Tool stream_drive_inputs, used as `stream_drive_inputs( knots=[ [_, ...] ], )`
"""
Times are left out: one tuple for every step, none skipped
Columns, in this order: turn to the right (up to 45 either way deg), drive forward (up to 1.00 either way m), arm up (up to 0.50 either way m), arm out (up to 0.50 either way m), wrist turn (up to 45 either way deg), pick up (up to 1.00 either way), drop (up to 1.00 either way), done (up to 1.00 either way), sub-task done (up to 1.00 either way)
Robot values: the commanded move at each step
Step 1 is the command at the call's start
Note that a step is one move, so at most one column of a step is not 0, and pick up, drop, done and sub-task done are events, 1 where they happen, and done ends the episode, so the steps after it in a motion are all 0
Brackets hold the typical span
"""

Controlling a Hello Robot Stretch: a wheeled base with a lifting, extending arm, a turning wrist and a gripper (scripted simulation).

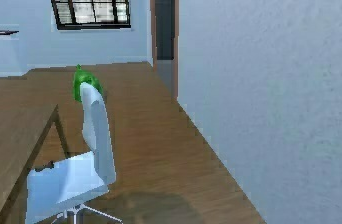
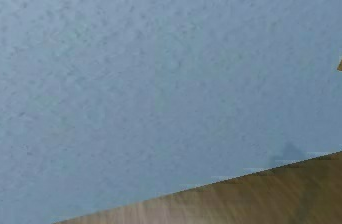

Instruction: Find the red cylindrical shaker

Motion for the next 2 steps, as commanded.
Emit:
stream_drive_inputs(
  knots=[
    [0.0,0.55,0.0,0.0,0.0,0.0,0.0,0.0,0.0],
    [-45.0,0.0,0.0,0.0,0.0,0.0,0.0,0.0,0.0]
  ],
)
